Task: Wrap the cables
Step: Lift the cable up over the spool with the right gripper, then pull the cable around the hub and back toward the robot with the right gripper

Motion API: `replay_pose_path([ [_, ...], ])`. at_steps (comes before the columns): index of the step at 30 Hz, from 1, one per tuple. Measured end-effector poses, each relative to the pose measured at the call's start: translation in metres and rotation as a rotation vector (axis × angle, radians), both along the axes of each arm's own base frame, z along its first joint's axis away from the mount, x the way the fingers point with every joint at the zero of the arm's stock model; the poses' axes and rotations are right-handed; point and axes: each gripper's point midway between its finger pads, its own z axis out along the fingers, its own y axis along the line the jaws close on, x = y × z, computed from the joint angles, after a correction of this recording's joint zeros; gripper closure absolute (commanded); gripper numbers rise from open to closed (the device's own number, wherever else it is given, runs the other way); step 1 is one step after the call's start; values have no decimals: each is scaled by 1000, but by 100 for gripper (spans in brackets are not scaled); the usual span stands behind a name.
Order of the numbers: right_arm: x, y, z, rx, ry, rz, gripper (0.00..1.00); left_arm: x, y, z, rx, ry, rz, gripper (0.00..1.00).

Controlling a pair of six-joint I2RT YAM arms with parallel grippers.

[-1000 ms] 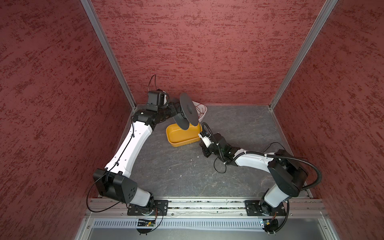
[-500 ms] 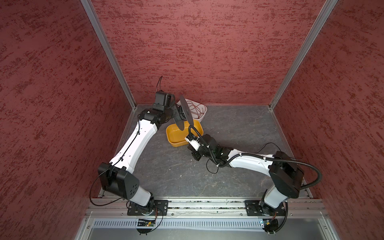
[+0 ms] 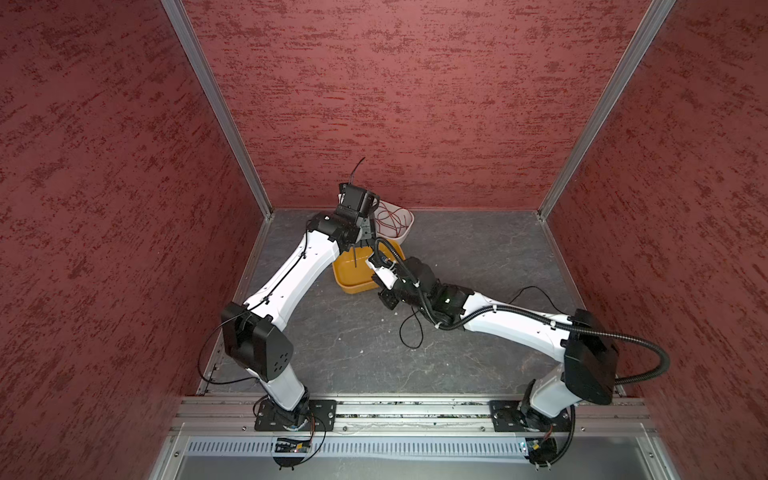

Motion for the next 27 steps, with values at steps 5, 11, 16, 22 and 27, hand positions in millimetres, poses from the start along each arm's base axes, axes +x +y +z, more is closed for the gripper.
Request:
replay_pose_path([
  [5, 16, -13, 16, -20, -72, -103, 100, -4, 1, -4, 80, 6, -9, 100],
  [11, 30, -25, 30, -14, -105, -169, 100, -13, -9, -7, 163, 10, -44, 100],
  [16, 38, -31, 42, 1, -125, -201, 100, -16, -11, -7, 193, 9, -49, 100],
  [22, 49, -40, 44, 2, -122, -233, 100, -18, -13, -8, 233, 14, -69, 100],
  [27, 69, -59, 50, 9, -103, -289, 96, -19, -23, -12, 264, 13, -123, 100],
])
